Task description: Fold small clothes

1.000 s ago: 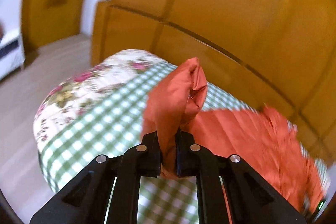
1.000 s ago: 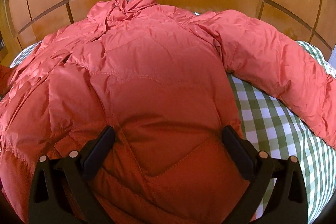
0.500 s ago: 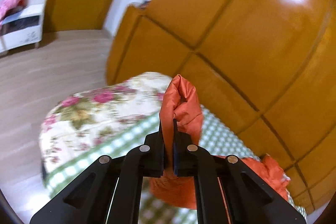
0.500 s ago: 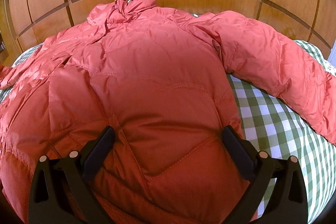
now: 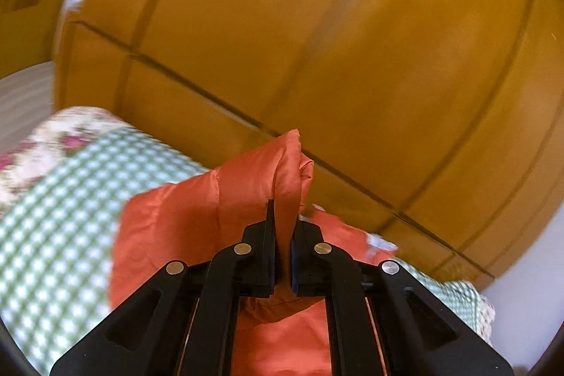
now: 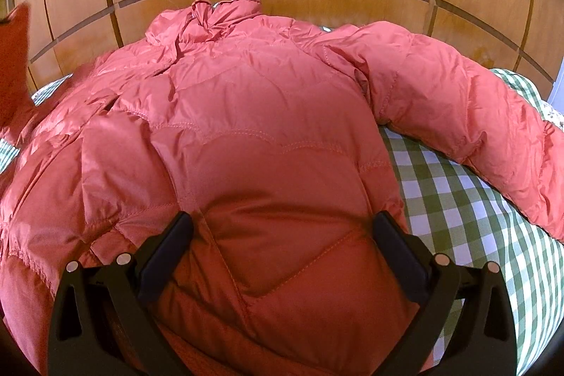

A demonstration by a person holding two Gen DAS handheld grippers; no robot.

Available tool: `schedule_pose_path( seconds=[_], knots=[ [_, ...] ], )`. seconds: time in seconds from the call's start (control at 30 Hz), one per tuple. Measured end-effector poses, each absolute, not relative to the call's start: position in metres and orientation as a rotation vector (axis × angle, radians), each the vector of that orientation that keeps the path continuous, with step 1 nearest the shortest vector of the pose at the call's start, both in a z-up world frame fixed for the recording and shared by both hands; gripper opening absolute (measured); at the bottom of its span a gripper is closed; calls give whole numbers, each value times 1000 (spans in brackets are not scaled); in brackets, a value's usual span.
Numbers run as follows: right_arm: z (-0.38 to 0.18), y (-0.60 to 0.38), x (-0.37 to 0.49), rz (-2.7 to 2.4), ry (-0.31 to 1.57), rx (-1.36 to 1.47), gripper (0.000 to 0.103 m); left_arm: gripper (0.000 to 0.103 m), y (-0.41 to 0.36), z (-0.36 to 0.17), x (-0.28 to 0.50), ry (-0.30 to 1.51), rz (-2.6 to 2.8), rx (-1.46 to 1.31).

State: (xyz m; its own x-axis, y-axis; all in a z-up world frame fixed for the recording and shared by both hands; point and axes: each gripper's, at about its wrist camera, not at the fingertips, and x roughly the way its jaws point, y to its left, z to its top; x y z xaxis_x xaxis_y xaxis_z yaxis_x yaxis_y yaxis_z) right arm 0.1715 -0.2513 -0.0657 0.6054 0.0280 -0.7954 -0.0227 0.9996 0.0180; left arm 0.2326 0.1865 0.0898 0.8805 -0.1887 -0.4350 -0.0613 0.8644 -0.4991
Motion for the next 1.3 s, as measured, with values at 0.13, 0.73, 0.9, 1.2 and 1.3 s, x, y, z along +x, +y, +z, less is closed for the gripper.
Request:
schedule_pose_path(
  seconds=[0.13, 0.73, 0.9, 1.2, 1.3],
  knots=[
    [-65, -252, 170, 30, 916, 10, 101, 5, 113, 84, 255, 533, -183, -432],
    [-64, -252, 168, 32, 908, 18, 101, 14, -67, -50, 305, 786, -338, -97],
    [-64, -252, 168, 32, 908, 19, 101, 91, -58, -54, 287, 762, -384, -137],
    [-63, -258, 171, 89, 930, 16, 101, 95, 24, -69, 218, 632, -380, -228],
    [-64, -273, 173, 140, 948, 20, 101, 95, 55, -88, 205, 696, -361, -371]
  ],
)
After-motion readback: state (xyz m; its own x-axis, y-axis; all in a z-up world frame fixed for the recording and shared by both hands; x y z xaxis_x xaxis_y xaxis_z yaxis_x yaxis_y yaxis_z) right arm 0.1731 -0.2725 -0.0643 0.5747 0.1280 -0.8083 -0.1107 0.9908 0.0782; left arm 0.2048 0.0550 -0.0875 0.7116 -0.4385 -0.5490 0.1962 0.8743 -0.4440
